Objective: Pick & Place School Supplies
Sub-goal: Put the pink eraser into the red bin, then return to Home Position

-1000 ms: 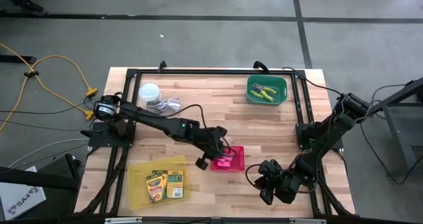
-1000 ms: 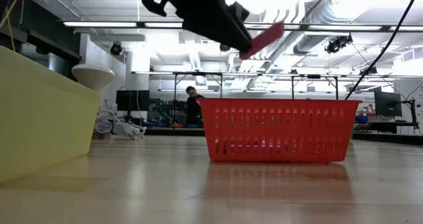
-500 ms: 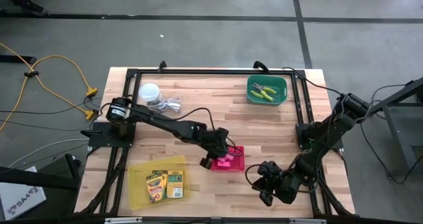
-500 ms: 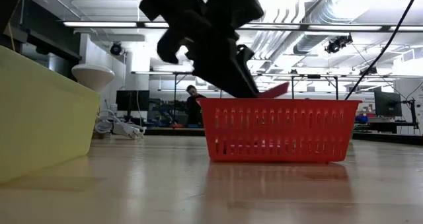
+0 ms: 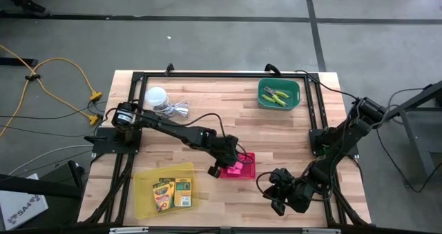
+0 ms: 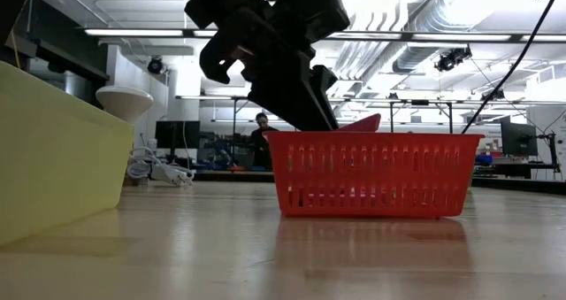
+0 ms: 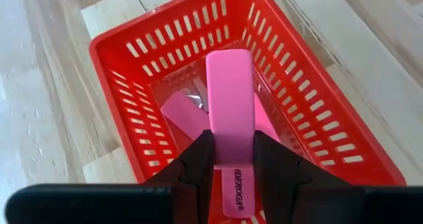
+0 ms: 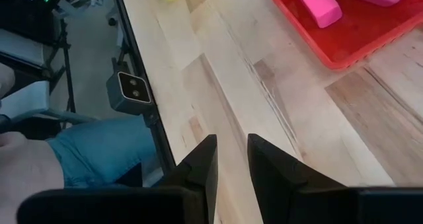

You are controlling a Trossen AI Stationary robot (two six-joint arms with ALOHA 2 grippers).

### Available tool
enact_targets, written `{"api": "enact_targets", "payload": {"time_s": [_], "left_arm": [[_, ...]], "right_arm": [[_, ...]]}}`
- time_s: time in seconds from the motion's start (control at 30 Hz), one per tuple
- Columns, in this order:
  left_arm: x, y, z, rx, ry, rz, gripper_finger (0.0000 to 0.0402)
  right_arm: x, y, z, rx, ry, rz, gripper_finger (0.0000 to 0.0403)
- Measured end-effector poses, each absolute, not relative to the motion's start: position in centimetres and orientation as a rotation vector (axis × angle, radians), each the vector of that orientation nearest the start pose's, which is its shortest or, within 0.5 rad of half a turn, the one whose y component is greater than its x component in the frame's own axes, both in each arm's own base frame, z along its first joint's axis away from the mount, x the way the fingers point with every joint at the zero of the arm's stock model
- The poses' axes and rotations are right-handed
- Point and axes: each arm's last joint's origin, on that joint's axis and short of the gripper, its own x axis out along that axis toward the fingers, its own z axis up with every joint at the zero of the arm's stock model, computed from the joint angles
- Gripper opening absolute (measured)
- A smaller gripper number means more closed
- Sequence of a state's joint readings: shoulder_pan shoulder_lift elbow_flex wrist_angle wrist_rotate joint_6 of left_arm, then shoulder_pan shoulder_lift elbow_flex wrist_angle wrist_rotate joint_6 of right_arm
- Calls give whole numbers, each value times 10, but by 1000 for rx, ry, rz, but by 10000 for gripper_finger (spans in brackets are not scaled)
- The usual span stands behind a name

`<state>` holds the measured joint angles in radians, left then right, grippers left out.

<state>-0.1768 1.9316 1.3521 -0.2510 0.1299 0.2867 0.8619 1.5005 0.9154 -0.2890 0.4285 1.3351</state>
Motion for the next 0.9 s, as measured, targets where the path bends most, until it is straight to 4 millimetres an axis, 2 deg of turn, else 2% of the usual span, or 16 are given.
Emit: {"api": "enact_targets", "payload": {"time_s": [0.27, 0.57, 0.9], "left_arm": [[409, -77, 195, 287, 789, -407, 86], [409, -77, 195, 292, 788, -407, 141], [410, -77, 196, 291, 777, -404, 150]], "right_arm": [[204, 219, 209, 732, 812, -117, 72], [204, 219, 210, 733, 811, -117, 72], [204, 219, 210, 733, 812, -117, 72]]}}
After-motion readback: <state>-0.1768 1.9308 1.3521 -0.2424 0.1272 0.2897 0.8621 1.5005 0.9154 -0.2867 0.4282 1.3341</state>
